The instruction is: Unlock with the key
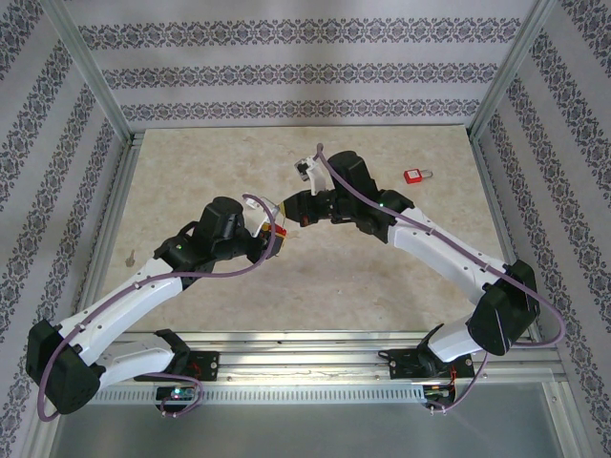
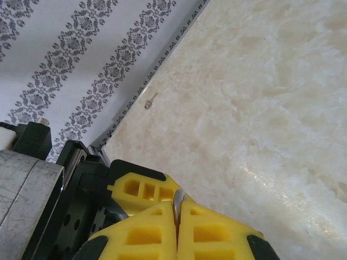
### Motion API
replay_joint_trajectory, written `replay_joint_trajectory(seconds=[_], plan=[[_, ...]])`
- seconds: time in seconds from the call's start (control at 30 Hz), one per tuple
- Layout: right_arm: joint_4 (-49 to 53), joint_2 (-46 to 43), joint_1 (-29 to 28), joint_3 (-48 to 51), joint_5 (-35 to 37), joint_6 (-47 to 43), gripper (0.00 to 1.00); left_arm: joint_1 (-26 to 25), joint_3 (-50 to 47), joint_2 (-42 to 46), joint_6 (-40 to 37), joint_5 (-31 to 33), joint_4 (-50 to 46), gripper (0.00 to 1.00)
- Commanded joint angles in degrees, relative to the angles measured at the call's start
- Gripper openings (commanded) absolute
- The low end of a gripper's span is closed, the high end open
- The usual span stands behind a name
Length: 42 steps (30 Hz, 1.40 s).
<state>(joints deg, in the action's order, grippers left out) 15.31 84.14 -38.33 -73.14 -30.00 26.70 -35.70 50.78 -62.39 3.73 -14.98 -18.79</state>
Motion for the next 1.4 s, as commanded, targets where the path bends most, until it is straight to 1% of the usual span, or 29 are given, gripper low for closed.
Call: replay_joint_trajectory(seconds=[0.0, 0.07, 0.2, 0.27, 0.33, 0.43, 0.5, 0.53, 0.57, 0.63, 0.67, 0.7, 0.77, 0.87, 0.93, 1.0, 1.13, 1.17, 1.23, 1.37], plan=[[0.1, -2.0, 4.5, -1.1, 3.5, -0.7, 0.0, -0.8, 0.8, 0.7, 0.4, -1.5, -3.4, 0.0], [-0.1, -1.8, 6.5, -0.8, 3.1, 2.1, 0.0, -0.8, 0.7, 0.9, 0.3, -1.1, -3.7, 0.0], [0.1, -1.5, 6.1, -0.8, 3.5, 4.0, 0.0, -0.8, 0.7, 0.6, 0.4, -0.7, -3.5, 0.0], [-0.3, -1.4, 5.4, -0.7, 3.2, 4.7, 0.03, -0.9, 0.8, 0.1, 0.6, -1.0, -3.1, 0.0], [-1.5, -1.5, 4.9, -0.3, 2.4, 4.5, 0.04, -0.9, 0.9, -0.5, 0.6, -1.5, -2.7, 0.0], [-0.6, -1.4, 5.5, -0.5, 2.8, 4.4, 0.06, -0.9, 1.1, -0.8, 0.4, -1.4, -2.7, 0.0], [-1.8, -1.7, 5.9, 0.2, 1.8, 5.1, 0.09, -0.9, 1.1, -0.8, 0.5, -1.3, -2.5, 0.0], [-2.3, -2.0, 5.9, 0.5, 1.6, 5.4, 0.13, -0.9, 0.9, -0.9, 0.5, -1.4, -2.4, 0.0], [-2.4, -2.1, 5.9, 0.6, 1.6, 5.4, 0.24, -0.9, 0.9, -0.9, 0.5, -1.4, -2.4, 0.0], [-2.3, -2.4, 5.9, 0.7, 2.0, 5.2, 0.4, -0.9, 0.8, -1.1, 0.6, -1.3, -2.3, 0.0], [-2.2, -2.6, 6.0, 0.8, 2.5, 5.1, 0.43, -0.9, 0.8, -1.0, 0.6, -1.2, -2.3, 0.0], [-2.1, -2.6, 6.1, 0.8, 2.7, 5.0, 0.45, -0.9, 0.8, -1.0, 0.6, -1.1, -2.3, 0.0], [-1.6, -2.8, 6.5, 0.9, 3.3, 5.2, 0.53, -0.9, 0.8, -1.2, 0.5, -1.0, -2.7, 0.0], [-1.2, -3.1, 6.9, 1.2, 4.1, 5.5, 0.54, -0.9, 0.8, -0.8, 0.5, -0.9, -3.2, 0.0], [-2.0, -3.4, 7.0, 1.8, 3.3, 4.7, 0.59, -1.0, 0.9, -0.7, 0.4, -1.0, -3.3, 0.0], [-2.2, -4.2, 7.1, 2.8, 4.4, 3.8, 0.64, -0.9, 0.9, -0.7, 0.4, -1.0, -3.7, 0.0], [-3.4, -6.4, 7.4, 5.7, 5.5, 2.0, 0.81, -0.9, 0.4, -1.4, 0.9, -1.3, -3.8, 0.0], [-3.9, -7.1, 7.4, 6.6, 5.9, 1.4, 0.85, -0.9, 0.4, -1.7, 1.0, -0.6, -4.2, 0.0], [-4.2, -8.4, 7.4, 8.0, 6.5, 0.6, 0.91, -0.9, 0.2, -2.2, 1.6, 1.6, -4.9, 0.0], [-3.6, -10.2, 7.9, 10.6, 6.8, -0.7, 0.94, -0.9, 0.3, -4.4, 3.4, 6.6, -8.1, 0.0]])
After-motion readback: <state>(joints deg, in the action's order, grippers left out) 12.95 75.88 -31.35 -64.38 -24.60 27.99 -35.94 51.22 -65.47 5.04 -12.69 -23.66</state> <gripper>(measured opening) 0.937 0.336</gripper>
